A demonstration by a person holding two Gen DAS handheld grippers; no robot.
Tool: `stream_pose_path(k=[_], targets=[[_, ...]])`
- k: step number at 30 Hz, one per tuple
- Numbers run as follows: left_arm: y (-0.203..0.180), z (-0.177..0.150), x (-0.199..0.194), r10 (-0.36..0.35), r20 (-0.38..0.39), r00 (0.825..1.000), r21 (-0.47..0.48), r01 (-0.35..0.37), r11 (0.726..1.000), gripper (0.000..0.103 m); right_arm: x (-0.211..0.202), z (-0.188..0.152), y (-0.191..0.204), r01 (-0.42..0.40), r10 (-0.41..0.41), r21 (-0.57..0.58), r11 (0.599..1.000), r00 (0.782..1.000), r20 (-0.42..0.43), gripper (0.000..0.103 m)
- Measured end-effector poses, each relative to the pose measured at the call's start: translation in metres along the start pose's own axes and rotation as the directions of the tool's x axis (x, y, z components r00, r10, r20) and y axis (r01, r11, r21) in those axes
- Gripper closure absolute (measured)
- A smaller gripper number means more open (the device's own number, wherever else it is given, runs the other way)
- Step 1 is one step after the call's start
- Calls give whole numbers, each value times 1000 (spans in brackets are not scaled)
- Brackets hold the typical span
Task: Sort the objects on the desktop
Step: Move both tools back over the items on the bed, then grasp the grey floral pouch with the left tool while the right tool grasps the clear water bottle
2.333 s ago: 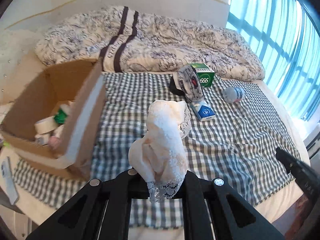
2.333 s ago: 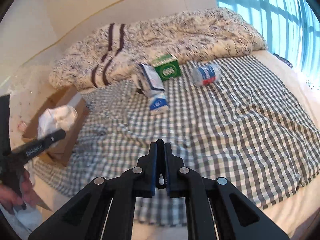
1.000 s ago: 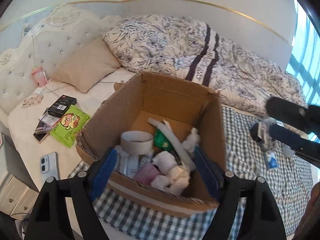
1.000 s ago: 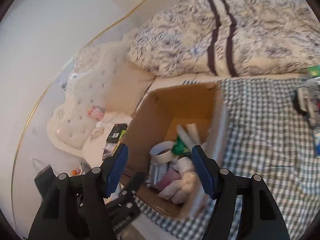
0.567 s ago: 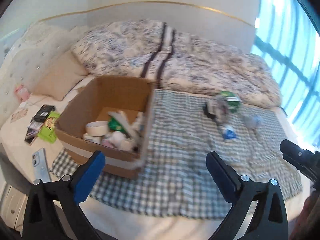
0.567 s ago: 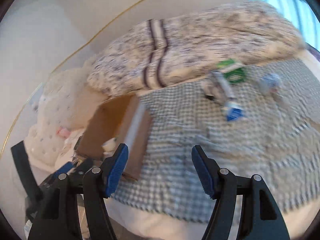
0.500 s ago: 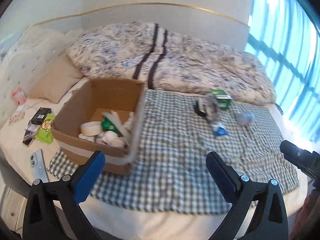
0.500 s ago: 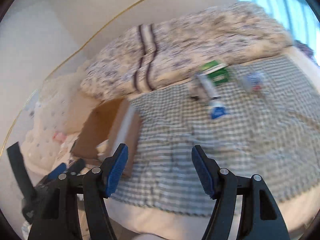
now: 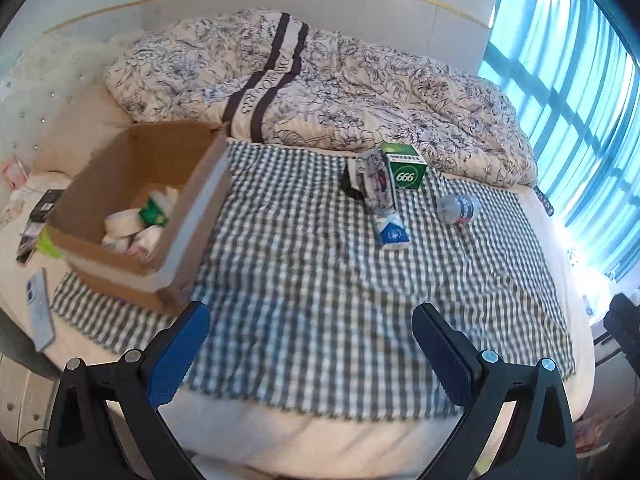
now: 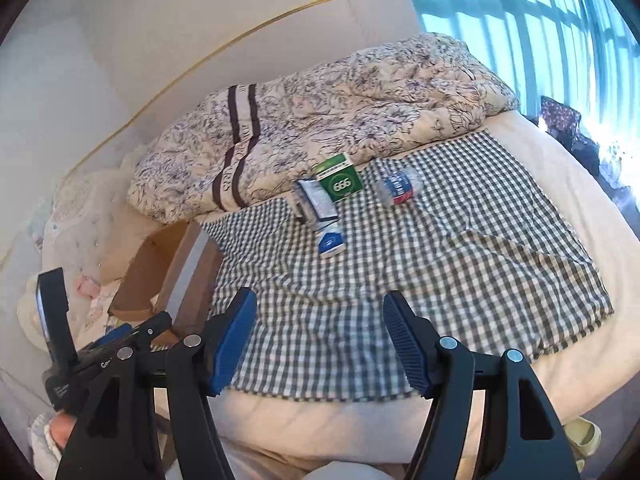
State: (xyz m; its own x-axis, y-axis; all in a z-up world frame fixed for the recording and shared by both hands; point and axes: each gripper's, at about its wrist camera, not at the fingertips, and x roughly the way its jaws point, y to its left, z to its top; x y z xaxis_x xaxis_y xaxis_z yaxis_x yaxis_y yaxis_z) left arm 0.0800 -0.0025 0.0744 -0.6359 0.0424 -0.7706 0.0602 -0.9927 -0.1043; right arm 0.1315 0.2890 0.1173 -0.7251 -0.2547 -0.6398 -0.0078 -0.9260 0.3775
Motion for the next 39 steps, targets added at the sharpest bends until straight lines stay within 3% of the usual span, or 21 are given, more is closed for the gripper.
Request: stream_pose_path(k=[7, 15, 22, 26, 29, 30, 31, 35, 39], targets=[[-45, 58, 76, -4, -20, 1000, 50, 5, 999, 0, 70, 67, -36, 3, 0, 111, 994, 1000, -26, 36], [-100, 108, 189, -30, -44, 999, 79, 33, 996, 0, 198, 126, -77, 88, -79, 88, 992, 991, -104, 36], [-115, 122, 283, -25, -88, 996, -39, 22, 999, 0, 291, 133, -127, 128, -67, 287, 949, 975, -213, 36], [-119, 123, 315, -13, -100, 995, -71, 6, 997, 3, 320, 137, -138, 171, -101, 369, 914, 974, -201, 37], [-123, 125, 335, -3, -106, 994, -67, -4, 998, 30, 345, 135, -150, 162, -71, 485, 860, 977, -200, 37], [-125, 125, 340, -18, -110, 994, -59, 12, 998, 51, 354, 134, -154, 159, -57, 518, 840, 976, -208, 37], [-127, 125, 342, -26, -106, 994, -43, 22, 999, 61, 362, 133, -155, 167, -57, 539, 826, 975, -215, 38], [-140, 123, 342, -27, -66, 997, 67, 31, 997, 68, 384, 137, -150, 212, -122, 478, 852, 970, -211, 38], [-128, 121, 338, -45, -88, 995, 58, 50, 997, 81, 381, 136, -144, 187, -131, 344, 920, 975, -179, 39]])
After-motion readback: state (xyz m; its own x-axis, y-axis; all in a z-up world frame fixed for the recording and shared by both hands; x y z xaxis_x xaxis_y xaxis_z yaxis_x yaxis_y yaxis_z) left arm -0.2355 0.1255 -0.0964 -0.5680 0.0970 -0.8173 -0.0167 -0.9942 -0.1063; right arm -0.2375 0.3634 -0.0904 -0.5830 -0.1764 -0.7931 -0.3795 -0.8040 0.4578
